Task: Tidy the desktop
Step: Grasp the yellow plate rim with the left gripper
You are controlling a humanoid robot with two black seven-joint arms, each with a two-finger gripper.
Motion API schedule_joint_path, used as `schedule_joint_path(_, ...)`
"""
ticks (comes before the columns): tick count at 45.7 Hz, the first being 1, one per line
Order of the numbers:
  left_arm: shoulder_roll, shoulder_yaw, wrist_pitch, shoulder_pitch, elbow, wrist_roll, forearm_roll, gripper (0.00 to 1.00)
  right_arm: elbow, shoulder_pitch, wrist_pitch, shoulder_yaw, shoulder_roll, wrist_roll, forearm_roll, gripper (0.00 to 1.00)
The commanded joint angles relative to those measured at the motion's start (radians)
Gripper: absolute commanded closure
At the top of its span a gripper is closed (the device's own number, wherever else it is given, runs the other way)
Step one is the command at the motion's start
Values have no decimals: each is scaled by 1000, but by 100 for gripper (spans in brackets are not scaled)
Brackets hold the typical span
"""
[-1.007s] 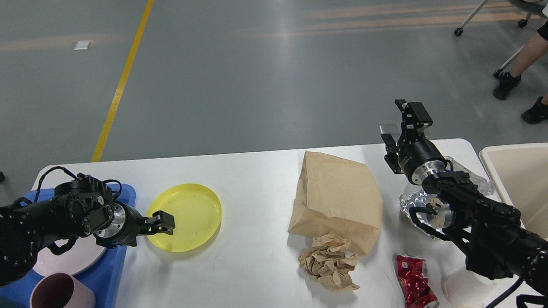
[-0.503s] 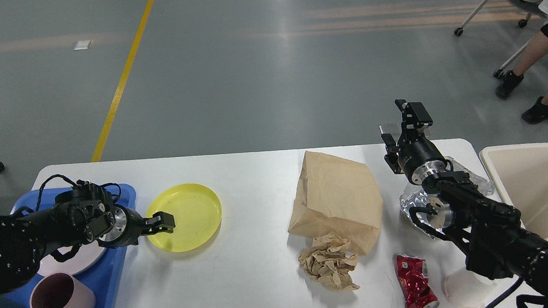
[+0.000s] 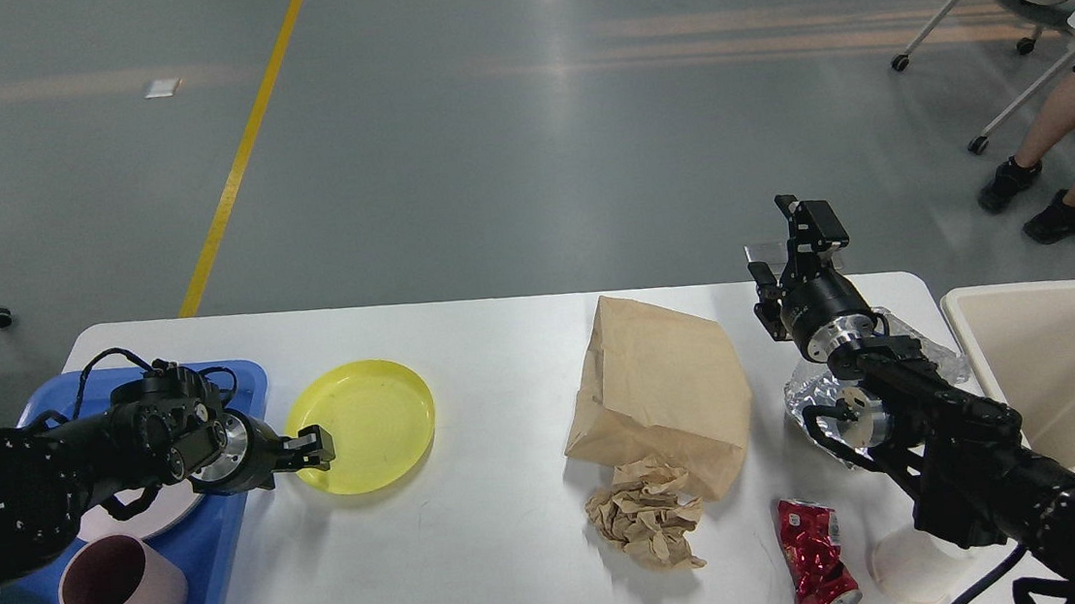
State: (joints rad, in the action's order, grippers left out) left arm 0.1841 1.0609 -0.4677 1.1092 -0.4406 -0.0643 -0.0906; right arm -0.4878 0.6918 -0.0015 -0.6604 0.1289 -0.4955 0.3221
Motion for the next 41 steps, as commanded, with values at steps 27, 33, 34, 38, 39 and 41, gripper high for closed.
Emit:
schedule_joint_path(27, 0, -12, -58, 0, 0, 11, -1, 44, 0, 0, 0, -1, 0, 0, 0, 0)
schedule_joint_path(33, 0, -10, -59, 0, 0, 11, -1, 46, 0, 0, 0, 1, 0, 0, 0, 0)
schedule_joint_path(34, 0, -10, -60, 0, 0, 11, -1, 47, 0, 0, 0, 1, 0, 0, 0, 0)
schedule_joint_path(38, 0, -10, -62, 0, 0, 11, -1, 51, 0, 0, 0, 1, 0, 0, 0, 0)
schedule_joint_path(39, 0, -10, -63, 0, 0, 12, -1, 52, 0, 0, 0, 1, 0, 0, 0, 0)
schedule_joint_path(41, 0, -10, -72, 0, 0, 11, -1, 54, 0, 0, 0, -1, 0, 0, 0, 0)
